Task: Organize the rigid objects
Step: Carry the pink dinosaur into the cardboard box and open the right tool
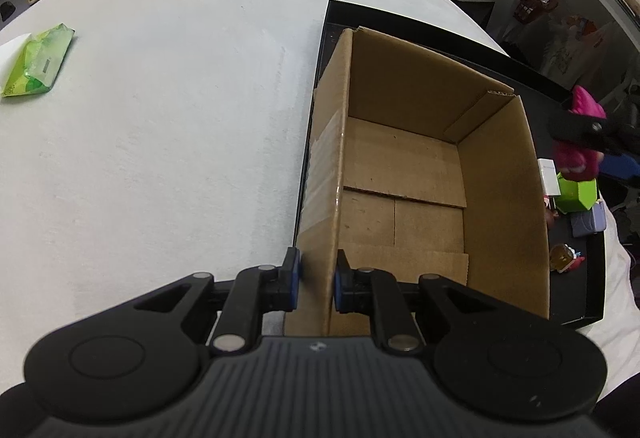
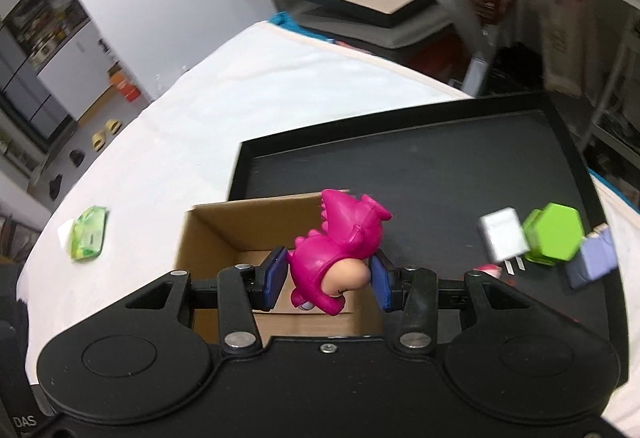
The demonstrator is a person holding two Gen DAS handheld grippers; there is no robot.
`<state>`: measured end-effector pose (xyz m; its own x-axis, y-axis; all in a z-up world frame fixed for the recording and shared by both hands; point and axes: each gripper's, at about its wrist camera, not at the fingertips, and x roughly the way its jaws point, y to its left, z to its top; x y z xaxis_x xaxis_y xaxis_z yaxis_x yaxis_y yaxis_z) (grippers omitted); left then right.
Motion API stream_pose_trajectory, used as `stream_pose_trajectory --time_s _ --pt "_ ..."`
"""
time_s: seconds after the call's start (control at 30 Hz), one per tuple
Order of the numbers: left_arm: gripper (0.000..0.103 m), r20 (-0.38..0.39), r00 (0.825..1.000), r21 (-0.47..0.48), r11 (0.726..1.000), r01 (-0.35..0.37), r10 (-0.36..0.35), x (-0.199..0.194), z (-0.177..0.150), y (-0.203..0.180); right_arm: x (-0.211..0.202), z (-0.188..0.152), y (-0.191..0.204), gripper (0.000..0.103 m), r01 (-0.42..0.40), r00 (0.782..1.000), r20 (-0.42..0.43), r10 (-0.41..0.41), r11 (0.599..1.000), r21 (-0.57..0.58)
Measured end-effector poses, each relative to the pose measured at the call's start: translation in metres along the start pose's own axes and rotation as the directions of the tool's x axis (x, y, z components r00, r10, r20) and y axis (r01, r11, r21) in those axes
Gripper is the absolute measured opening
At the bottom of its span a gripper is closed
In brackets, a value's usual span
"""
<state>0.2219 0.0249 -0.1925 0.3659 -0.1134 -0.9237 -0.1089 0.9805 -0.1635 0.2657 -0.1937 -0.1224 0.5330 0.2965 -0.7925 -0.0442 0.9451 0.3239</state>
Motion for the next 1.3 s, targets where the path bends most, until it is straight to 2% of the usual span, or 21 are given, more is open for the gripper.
stream_pose_trajectory --time_s 0.2,0.57,0.7,0.77,1.03,1.17,1.3 --pt "0.015 -0.013 0.999 -0.018 0.999 0.039 -0.04 0.004 0.003 0.002 0.018 0.001 0.026 0.044 -0.026 0.999 -0.038 0.025 0.999 -0.045" --pt "0.015 -0.021 0.996 -0.03 0.996 0.083 -0.083 0.006 0.001 0.014 0.052 -0.005 0.049 0.045 -0.065 0.993 -0.1 0.057 0.994 -0.083" --pt "0.016 -0.025 0.996 -0.028 0.996 0.089 -0.09 0.004 0.001 0.017 0.058 -0.008 0.056 0.052 -0.077 0.993 -0.099 0.068 0.993 -0.088" --pt "0.016 -0.034 0.995 -0.041 0.995 0.093 -0.094 0.005 0.003 0.018 0.058 -0.008 0.058 0.057 -0.076 0.994 -0.091 0.067 0.993 -0.095" --pt "0.017 -0.046 0.996 -0.049 0.996 0.079 -0.082 0.006 0.01 0.016 0.048 -0.015 0.055 0.06 -0.071 0.995 -0.078 0.064 0.994 -0.087" --pt "0.018 -0.038 0.998 -0.032 0.998 0.05 -0.052 0.002 0.01 0.01 0.032 -0.017 0.052 0.072 -0.039 0.999 -0.022 0.037 0.994 -0.098" --pt "0.018 -0.039 0.999 -0.022 0.999 0.032 -0.033 0.0 0.011 0.004 0.014 -0.016 0.039 0.074 -0.039 0.999 0.024 0.04 0.998 -0.043"
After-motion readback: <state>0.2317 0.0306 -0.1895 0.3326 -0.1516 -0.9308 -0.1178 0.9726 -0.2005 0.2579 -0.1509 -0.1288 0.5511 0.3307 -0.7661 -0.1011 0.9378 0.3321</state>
